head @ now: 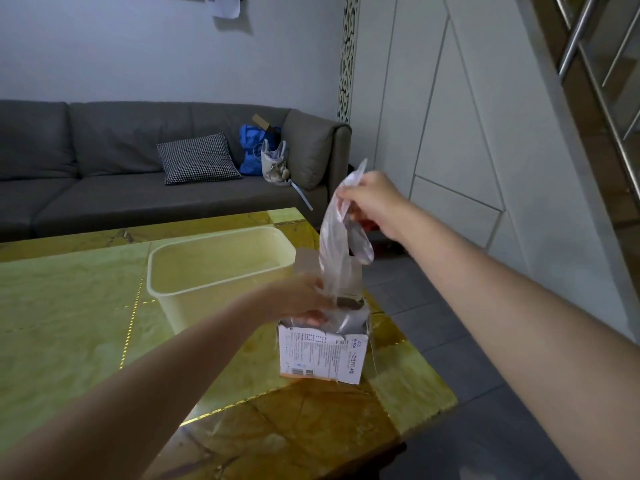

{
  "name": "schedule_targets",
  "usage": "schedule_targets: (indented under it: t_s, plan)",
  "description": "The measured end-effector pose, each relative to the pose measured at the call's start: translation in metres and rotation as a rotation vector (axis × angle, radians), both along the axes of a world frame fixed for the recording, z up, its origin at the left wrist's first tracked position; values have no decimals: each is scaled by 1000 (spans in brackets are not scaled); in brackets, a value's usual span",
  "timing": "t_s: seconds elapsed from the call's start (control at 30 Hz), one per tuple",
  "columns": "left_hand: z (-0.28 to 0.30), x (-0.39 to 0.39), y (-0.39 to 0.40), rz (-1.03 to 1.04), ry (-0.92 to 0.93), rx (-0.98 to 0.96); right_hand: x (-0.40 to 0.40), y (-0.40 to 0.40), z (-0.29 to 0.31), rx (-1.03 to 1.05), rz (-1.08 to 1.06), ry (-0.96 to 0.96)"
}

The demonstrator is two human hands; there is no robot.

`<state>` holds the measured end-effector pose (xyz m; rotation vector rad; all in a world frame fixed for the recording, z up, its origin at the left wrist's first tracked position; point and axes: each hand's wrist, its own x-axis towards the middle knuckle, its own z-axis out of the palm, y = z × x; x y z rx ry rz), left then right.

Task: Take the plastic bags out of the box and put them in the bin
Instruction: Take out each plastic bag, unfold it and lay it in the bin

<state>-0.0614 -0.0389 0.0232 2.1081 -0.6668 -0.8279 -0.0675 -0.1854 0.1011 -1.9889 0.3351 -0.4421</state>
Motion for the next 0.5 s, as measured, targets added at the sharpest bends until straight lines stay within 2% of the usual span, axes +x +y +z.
schedule_targets:
  t_s: [0.17, 0.27, 0.37, 0.43, 0.5]
  plan:
    - [31, 25, 26, 73, 231, -330, -4, 2, 24, 203, 152, 10]
    - [41, 37, 35, 91, 206, -372, -4, 4, 20, 370, 254, 36]
    - [48, 43, 41, 95, 136, -457, -5, 2, 20, 444, 448, 88]
    - [54, 44, 42, 53, 77, -509, -3, 4, 18, 424, 505, 123]
    - [60, 43, 40, 12, 27, -529, 0, 8, 16, 336, 450, 133]
